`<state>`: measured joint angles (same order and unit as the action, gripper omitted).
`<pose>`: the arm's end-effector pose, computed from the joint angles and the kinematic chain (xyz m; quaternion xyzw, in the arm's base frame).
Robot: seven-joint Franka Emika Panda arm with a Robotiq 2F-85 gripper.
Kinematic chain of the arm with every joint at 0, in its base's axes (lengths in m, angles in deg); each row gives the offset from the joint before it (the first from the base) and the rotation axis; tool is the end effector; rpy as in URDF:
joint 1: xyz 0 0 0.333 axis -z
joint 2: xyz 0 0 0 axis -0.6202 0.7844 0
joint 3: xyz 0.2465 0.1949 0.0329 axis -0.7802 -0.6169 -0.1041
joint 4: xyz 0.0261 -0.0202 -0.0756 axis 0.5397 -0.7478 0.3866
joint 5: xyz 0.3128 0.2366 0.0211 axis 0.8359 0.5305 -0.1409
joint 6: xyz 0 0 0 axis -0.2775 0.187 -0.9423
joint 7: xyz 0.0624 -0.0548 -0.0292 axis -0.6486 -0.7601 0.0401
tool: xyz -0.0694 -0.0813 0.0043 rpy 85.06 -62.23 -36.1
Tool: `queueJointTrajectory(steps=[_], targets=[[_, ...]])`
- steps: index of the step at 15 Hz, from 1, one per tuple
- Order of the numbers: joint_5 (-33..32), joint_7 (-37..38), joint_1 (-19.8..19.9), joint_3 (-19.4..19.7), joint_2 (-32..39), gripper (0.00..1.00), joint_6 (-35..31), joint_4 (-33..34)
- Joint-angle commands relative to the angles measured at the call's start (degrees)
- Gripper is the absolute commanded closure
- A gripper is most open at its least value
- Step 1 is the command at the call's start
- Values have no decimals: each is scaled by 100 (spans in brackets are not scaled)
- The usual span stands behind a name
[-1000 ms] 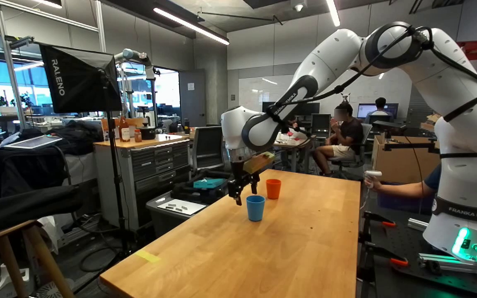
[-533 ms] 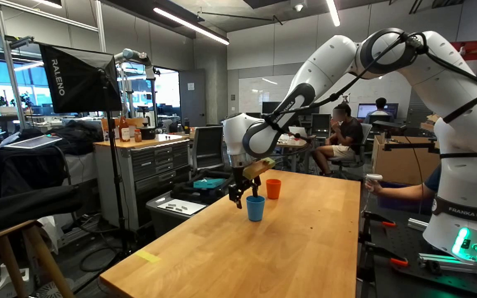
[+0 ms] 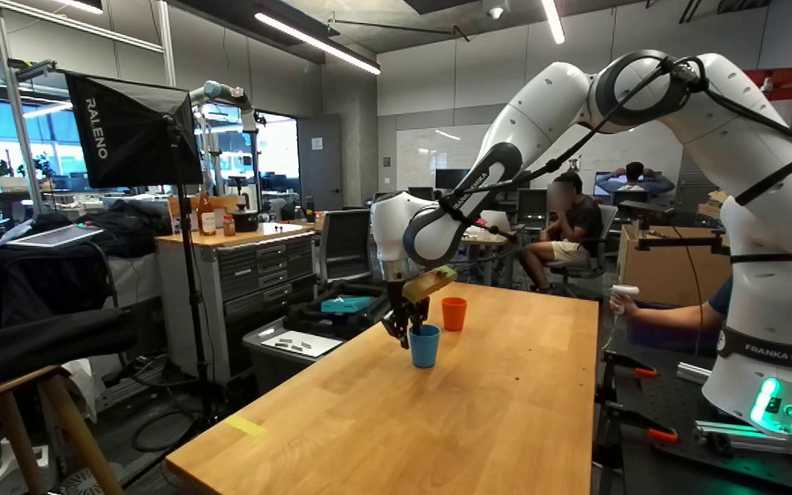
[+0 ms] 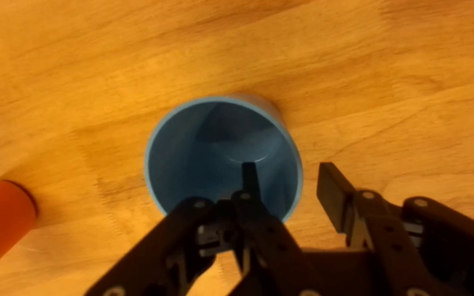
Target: Put the light blue cup inside the orange cup
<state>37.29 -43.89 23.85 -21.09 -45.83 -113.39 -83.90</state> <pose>0.6424 0.1417 0.1888 0.9849 -0.1427 -0.0114 0.0978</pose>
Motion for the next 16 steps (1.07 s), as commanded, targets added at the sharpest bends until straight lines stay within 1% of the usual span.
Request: queueJointTrajectory(steps=[1, 2, 4, 6, 8, 12, 16], targets=[[-38, 155, -147, 191, 41, 87, -81, 116], [-26, 169, -137, 198, 34, 96, -71, 129], [1, 208, -110, 218, 15, 100, -38, 152], [27, 217, -83, 231, -18, 100, 37, 196], [89, 167, -70, 193, -135, 98, 216, 402], [86, 108, -37, 182, -633, 98, 777, 905], [-135, 143, 132, 357, -1028, 98, 1454, 1308]])
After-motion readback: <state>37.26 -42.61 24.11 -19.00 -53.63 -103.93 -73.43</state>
